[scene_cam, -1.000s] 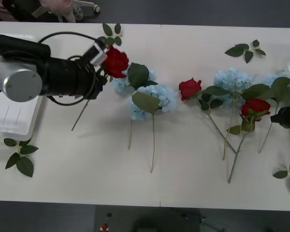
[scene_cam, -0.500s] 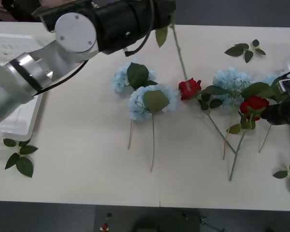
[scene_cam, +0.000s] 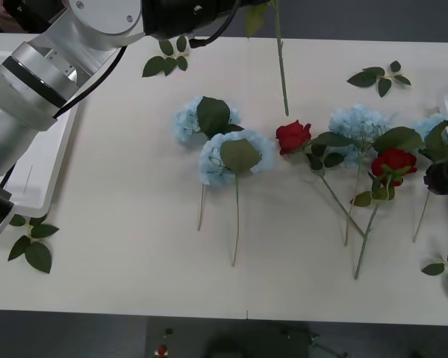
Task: Put the red flowers into the right box and the blue flowers into the left box
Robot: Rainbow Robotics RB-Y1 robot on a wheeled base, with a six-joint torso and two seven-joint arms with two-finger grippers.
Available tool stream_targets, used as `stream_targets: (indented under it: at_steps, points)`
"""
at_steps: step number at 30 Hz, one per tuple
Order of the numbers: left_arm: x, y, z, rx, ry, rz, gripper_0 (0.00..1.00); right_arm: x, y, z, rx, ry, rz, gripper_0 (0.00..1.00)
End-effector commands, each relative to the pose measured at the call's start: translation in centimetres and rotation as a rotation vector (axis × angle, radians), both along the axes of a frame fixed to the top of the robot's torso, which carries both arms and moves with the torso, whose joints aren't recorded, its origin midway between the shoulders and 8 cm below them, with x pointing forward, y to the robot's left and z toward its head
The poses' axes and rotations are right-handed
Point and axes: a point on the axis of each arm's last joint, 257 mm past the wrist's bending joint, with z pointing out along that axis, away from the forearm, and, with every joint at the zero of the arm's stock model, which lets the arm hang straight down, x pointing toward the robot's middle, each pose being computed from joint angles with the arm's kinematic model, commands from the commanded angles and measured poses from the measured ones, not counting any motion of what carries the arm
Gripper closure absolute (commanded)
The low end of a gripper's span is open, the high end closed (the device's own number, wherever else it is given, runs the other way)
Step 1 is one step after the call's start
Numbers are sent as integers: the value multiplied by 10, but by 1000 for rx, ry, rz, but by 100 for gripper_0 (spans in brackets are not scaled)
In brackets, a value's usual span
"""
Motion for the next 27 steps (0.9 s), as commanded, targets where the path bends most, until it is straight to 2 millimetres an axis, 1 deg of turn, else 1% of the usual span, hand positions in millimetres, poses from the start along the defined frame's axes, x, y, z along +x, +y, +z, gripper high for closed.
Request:
stream_targets:
  at_steps: [1,2,3,5,7,9,10,11,13,14,15,16,19,21,23,24,26,27]
  points:
    - [-8,-10,11,35,-71,-8,100,4,-2,6,17,-25,-26,36]
    - [-8,-10,11,35,-71,-8,100,4,-2,6,17,-25,-26,36]
    - [-10,-14,10,29,-63,-15,100,5,-1,5,22,-27,-26,34]
    - [-10,-15,8,16,-44,-21,100,6,2,9,26,-32,-19,26]
    - [-11,-16,7,3,-30,-27,100,5,9,13,49,-33,-8,18]
    - [-11,-16,7,4,-31,-26,100,2,16,25,73,-43,19,14]
    - [-11,-16,7,4,-31,-26,100,0,20,34,85,-55,38,11]
    - [-11,-16,7,4,-31,-26,100,-1,24,38,95,-60,49,11]
    - [-11,-16,7,4,-31,-26,100,-8,35,57,134,-87,90,10]
    - [-11,-16,7,4,-31,-26,100,-10,40,60,149,-93,100,10]
    - [-11,-16,7,4,-31,-26,100,-15,48,69,189,-118,116,8]
    - [-11,-16,7,4,-31,-26,100,-15,53,74,209,-133,123,8]
    - [-11,-16,7,4,-31,-26,100,-22,79,96,308,-200,154,6]
    - [-11,-16,7,4,-31,-26,100,-28,93,115,349,-248,178,5]
    - [-11,-16,7,4,-31,-26,100,-31,108,138,392,-307,200,5]
    - [-11,-16,7,4,-31,-26,100,-33,114,145,410,-328,208,5]
    - [-11,-16,7,4,-31,-26,100,-38,136,169,471,-394,234,5]
    - [-11,-16,7,4,-31,-26,100,-39,141,177,486,-412,240,5]
